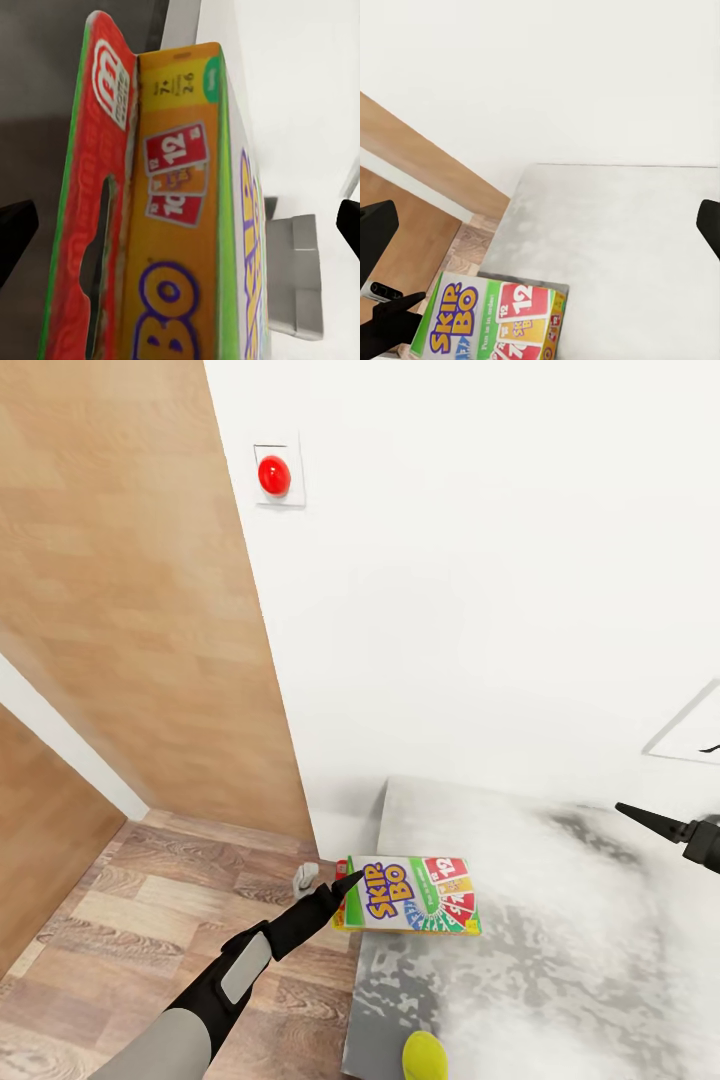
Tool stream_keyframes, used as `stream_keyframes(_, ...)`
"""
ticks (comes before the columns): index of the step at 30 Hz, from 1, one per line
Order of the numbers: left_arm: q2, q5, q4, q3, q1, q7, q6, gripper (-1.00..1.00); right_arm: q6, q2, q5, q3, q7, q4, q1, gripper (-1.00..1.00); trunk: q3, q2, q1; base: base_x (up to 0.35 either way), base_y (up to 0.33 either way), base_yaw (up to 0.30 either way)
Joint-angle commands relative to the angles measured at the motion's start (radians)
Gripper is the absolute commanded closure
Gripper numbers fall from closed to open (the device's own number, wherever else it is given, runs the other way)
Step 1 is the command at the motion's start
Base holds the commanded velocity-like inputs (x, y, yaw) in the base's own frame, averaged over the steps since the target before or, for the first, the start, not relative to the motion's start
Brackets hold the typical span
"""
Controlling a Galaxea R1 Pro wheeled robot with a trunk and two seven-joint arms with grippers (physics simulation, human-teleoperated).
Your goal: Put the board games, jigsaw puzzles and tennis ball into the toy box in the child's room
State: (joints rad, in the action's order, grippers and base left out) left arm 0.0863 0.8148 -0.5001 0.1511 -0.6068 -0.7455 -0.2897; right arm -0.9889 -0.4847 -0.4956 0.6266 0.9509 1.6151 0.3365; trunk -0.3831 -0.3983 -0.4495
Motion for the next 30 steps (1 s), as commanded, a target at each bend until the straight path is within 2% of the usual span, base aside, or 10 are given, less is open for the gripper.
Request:
stream_keyframes(1, 0.000, 0.011, 0.000, 0.002, -0.001, -0.001, -0.009, -1.00, -0.004, 0.000, 0.003, 0.001, 0.005, 0.000, 0.001, -1.00, -0.002, -0.002, -0.001, 0.000, 0.000, -0.003)
stream_keyframes(6, 0.000, 0.011, 0.000, 0.002, -0.001, -0.001, -0.009, -1.00, -0.004, -0.001, 0.003, 0.001, 0.005, 0.000, 0.001, -1.00, -0.002, -0.002, -0.001, 0.000, 0.000, -0.002)
stream_keyframes(7, 0.000, 0.011, 0.000, 0.002, -0.001, -0.001, -0.009, 1.00, -0.004, -0.001, 0.003, 0.001, 0.005, 0.000, 0.001, -1.00, -0.002, -0.002, -0.001, 0.000, 0.000, -0.001)
stream_keyframes(30, -0.001, 0.012, 0.000, 0.002, -0.001, -0.003, -0.009, 1.00, -0.005, -0.003, 0.003, 0.002, 0.005, 0.000, 0.001, -1.00, -0.002, -0.002, -0.001, 0.000, 0.000, 0.000)
